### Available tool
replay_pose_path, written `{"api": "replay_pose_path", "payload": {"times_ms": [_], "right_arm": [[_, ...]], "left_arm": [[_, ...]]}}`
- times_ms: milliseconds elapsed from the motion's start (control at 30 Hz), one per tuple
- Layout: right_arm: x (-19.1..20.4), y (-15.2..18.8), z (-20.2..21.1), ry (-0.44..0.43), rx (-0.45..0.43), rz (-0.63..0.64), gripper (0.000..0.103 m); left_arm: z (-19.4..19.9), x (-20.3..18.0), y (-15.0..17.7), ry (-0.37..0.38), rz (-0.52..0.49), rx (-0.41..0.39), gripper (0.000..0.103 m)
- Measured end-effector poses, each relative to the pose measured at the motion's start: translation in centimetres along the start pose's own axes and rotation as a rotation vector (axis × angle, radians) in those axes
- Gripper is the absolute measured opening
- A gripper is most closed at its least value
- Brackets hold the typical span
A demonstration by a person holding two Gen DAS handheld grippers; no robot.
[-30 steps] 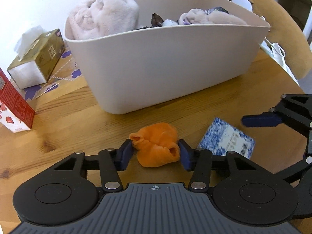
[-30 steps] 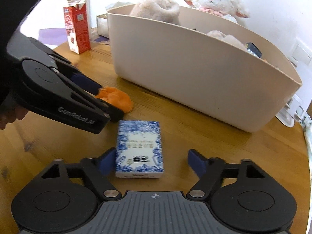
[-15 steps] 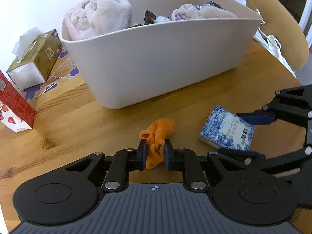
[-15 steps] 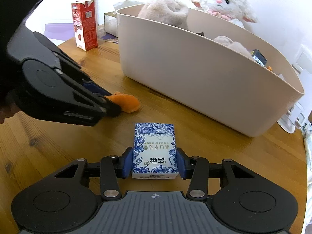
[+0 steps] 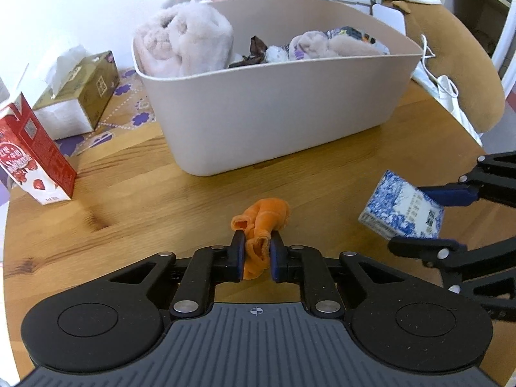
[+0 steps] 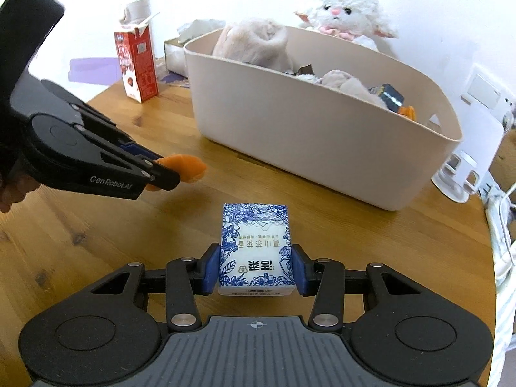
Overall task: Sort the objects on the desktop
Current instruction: 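Carry both items up over the basket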
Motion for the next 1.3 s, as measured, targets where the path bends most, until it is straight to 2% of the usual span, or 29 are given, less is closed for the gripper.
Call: {"api": "replay_pose_path", "payload": {"times_ms": [567, 933, 1300], "right_arm": [[-2.8, -2.1, 5.2, 0.042, -0.106, -0.024, 0.043], [-6.1, -4.6, 8.2, 0.09, -0.17, -0.033, 0.043], [-9.7, -8.5, 9.8, 0.107, -0.247, -0.003, 0.043]], "left_arm": [[3.7, -1.2, -1.6, 0.01, -0.045, -0.073, 0.015], [6.3, -1.3, -5.6, -0.005, -0.064, -0.163, 0.015], [7.0, -1.1, -10.2, -0.027, -0.067, -0.239, 0.015]]}}
Point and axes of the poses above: each gripper's, at about its wrist camera, not at the fingertips, and z roughly against the way its jaws point, x to its left, y to its underside, the point moved 5 cm from there along -z, roughly the way its jaws point, and after that the axes turned 9 degrees about -x, right-handed, at the moved point
